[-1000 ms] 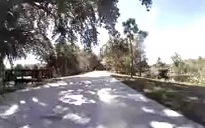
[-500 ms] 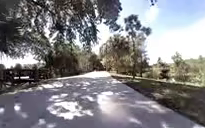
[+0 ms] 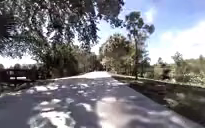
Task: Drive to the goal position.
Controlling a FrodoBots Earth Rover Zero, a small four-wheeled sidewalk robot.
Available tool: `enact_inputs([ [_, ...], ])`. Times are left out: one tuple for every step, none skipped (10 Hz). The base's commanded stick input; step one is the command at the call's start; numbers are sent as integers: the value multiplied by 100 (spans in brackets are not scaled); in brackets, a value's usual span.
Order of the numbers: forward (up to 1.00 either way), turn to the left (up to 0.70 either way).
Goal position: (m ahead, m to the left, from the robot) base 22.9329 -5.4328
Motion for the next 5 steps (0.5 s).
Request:
enact_inputs([
  [84, 0],
  [84, 0],
  [84, 0],
  [84, 0],
  [84, 0],
])
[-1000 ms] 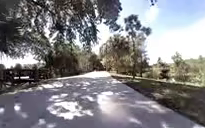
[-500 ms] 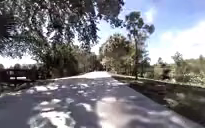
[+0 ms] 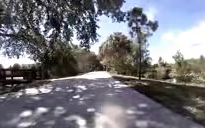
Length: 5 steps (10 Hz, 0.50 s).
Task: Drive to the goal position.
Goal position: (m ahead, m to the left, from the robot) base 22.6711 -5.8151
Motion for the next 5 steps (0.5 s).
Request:
enact_inputs([
  [84, 0],
  [84, 0],
  [84, 0],
  [84, 0],
  [84, 0],
])
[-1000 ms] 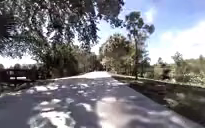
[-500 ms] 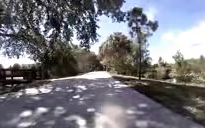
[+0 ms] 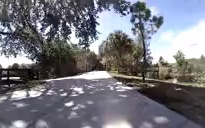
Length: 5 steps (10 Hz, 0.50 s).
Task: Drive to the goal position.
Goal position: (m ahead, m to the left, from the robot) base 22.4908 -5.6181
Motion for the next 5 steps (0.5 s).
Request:
enact_inputs([
  [84, 0],
  [84, 0],
  [84, 0],
  [85, 0],
  [85, 0],
])
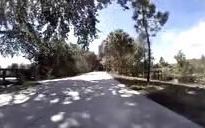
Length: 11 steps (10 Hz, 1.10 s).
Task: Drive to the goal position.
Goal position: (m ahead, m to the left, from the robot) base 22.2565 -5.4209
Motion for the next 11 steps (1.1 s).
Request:
enact_inputs([
  [85, 0],
  [85, 0],
  [85, 0],
  [85, 0],
  [85, 0],
  [85, 0],
  [85, 0],
  [85, 0],
  [85, 0],
  [85, 0],
  [85, 0],
])
